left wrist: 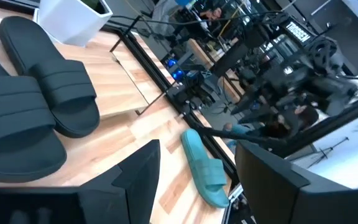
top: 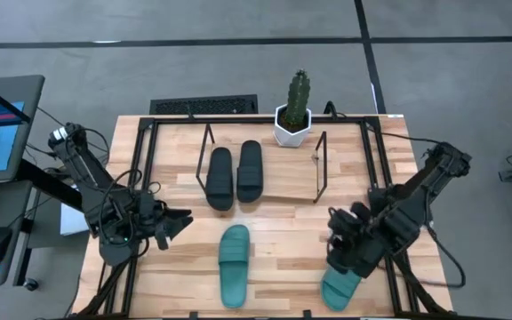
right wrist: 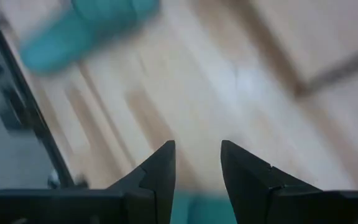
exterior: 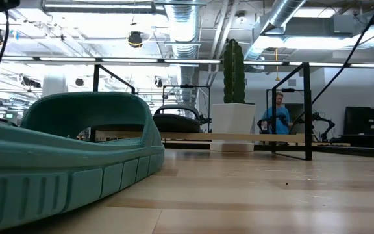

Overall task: Pick and place slides into the shelf
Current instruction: Put the right green slipper on the shelf

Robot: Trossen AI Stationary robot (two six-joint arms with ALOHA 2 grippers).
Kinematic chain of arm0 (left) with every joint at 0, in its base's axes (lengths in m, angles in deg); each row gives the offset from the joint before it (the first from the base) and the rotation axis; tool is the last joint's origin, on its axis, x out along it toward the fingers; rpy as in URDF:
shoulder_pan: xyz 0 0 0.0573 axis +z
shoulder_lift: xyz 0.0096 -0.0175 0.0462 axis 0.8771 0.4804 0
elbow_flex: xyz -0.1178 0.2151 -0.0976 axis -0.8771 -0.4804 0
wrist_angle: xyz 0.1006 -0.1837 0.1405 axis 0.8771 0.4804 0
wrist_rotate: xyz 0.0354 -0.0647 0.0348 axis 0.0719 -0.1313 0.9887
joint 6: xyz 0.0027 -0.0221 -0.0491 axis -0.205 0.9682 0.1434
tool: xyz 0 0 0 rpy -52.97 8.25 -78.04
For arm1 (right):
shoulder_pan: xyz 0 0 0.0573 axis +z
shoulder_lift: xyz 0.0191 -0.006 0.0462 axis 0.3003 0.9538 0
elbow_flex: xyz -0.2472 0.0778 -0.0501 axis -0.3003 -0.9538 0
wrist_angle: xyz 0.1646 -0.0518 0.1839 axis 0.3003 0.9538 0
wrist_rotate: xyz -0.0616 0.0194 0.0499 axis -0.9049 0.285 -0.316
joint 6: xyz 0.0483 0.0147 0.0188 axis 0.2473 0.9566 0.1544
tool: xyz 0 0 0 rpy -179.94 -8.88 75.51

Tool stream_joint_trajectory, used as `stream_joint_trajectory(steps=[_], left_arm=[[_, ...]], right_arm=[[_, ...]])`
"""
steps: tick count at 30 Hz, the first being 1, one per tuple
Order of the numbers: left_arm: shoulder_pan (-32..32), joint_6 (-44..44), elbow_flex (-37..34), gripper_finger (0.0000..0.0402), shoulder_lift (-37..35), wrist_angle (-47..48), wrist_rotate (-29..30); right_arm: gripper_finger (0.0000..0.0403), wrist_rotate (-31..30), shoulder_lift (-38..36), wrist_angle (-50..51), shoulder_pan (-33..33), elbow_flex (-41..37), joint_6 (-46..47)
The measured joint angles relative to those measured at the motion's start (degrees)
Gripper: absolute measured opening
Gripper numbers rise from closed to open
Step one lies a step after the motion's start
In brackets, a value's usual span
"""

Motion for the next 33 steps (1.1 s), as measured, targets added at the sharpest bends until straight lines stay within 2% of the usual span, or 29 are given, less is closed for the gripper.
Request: stream_joint_trajectory(steps=[4,7,14,16,21,27,33], left_arm=[[-0.8,0.0,0.0,0.0198,0.3,0.0,0.0],[-1.2,-0.3,0.0,0.0198,0.2,0.0,-0.1],[-1.3,-0.7,0.0,0.0198,0.3,0.0,-0.3],[-1.2,-0.8,0.0,0.0198,0.3,0.0,-0.3],[-1.2,-1.2,0.0,0.0198,0.3,0.0,-0.3],[-1.2,-1.5,0.0,0.0198,0.3,0.1,-0.3],[-1.2,-2.2,0.0,0.0198,0.3,0.1,-0.3]], right_arm=[[0.0119,8.5,0.0,-0.1,4.6,-4.5,8.7],[0.0119,12.5,0.0,-4.6,7.8,-7.7,13.0],[0.0125,14.2,0.1,-27.5,9.2,-16.8,15.4],[0.0135,14.2,0.4,-30.6,9.2,-18.5,16.0],[0.0176,14.8,0.6,-28.4,10.0,-20.5,19.5],[0.0228,19.9,0.6,-22.2,11.2,-20.5,21.0],[0.0239,20.4,0.6,-20.1,10.6,-20.5,18.5]])
